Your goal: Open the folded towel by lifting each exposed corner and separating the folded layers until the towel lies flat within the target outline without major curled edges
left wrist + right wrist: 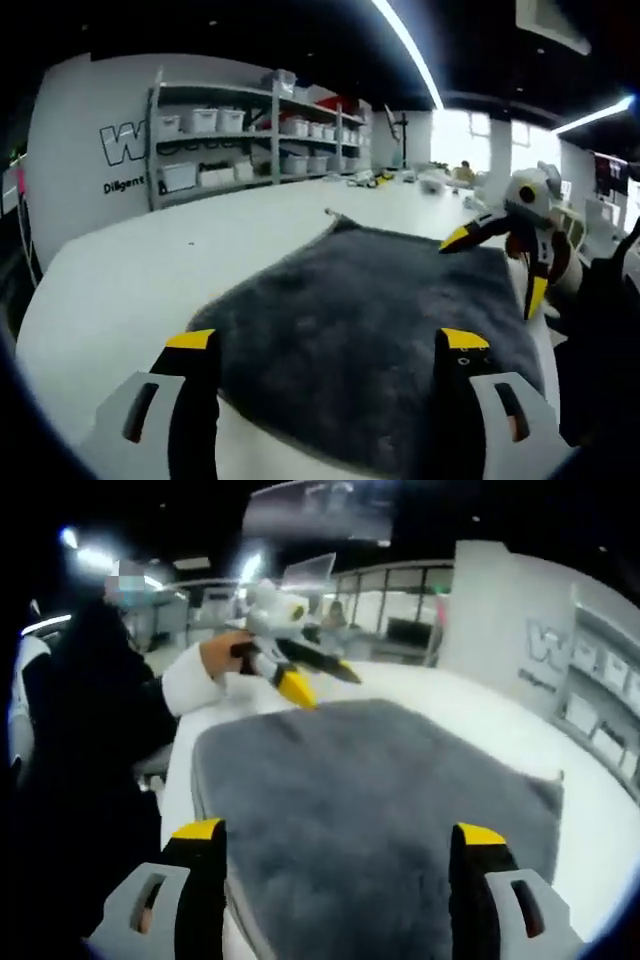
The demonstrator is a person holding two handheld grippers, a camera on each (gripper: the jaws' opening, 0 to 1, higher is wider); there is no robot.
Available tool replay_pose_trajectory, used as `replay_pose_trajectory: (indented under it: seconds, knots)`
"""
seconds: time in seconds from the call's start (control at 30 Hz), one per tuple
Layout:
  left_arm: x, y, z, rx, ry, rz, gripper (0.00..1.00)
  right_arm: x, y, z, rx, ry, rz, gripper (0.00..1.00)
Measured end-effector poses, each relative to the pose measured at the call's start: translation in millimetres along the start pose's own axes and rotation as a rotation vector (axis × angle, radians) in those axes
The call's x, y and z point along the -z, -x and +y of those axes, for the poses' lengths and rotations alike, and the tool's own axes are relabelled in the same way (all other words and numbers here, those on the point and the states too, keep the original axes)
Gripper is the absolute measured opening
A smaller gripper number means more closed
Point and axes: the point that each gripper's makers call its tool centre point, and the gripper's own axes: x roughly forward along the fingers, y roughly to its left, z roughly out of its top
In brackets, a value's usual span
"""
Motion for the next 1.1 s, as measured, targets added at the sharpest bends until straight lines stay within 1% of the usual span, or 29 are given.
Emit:
replay_pose_trajectory:
  seconds: [0.07,0.1,0.13,0.2,0.23,0.27,0.3,0.33,0.37,0.4,0.6,0.67,0.8,0.87,1.0,1.1]
  knots:
    - [2.1,0,-3.3,0.011,0.001,-0.001,0.85,1.9,-7,-3,-0.003,-0.006,0.016,0.92]
    - [6.1,-1,-5.5,0.022,-0.01,0.014,0.82,1.7,-11,-8,-0.009,0.001,0.026,0.92]
    - [11.3,0,-6.9,0.029,-0.027,0.034,0.79,2.3,-12,-7,-0.016,0.007,0.033,0.91]
    - [18.1,-3,-5.0,0.023,-0.024,0.045,0.76,2.0,-13,-6,-0.033,0.012,0.034,0.9]
    - [22.3,-4,-4.8,0.022,-0.022,0.059,0.75,2.5,-14,-6,-0.038,0.01,0.034,0.9]
    - [31.4,-5,-5.1,0.023,-0.027,0.107,0.74,4.4,-15,-6,-0.048,-0.005,0.036,0.9]
    - [36.3,-6,-5.9,0.024,-0.034,0.127,0.74,6.4,-15,-5,-0.054,-0.029,0.04,0.89]
    - [38.7,-7,-7.5,0.033,-0.04,0.132,0.74,8.2,-15,-5,-0.061,-0.058,0.041,0.89]
    - [37.5,-8,-8.1,0.033,-0.017,0.113,0.74,12.8,-16,-4,-0.085,-0.12,0.038,0.89]
    - [37.6,-8,-7.9,0.031,-0.017,0.116,0.74,12.9,-14,-4,-0.081,-0.092,0.027,0.89]
    - [37.7,-9,-6.2,0.015,-0.03,0.11,0.74,13.1,-14,2,-0.07,-0.092,0.033,0.89]
    - [37.6,-9,-5.7,0.011,-0.028,0.103,0.73,13.1,-14,2,-0.068,-0.094,0.029,0.89]
    - [37.3,-7,-5.4,0.015,-0.028,0.07,0.69,13.0,-13,5,-0.063,-0.095,0.024,0.87]
    - [36.2,-6,-7.1,0.021,-0.03,0.064,0.65,12.3,-13,5,-0.057,-0.097,0.028,0.86]
    - [34.8,-7,-15.8,0.061,-0.041,0.054,0.5,12.1,-13,5,-0.05,-0.101,0.033,0.85]
    - [34.5,-6,-17.6,0.068,-0.037,0.05,0.44,11.6,-14,6,-0.046,-0.105,0.035,0.83]
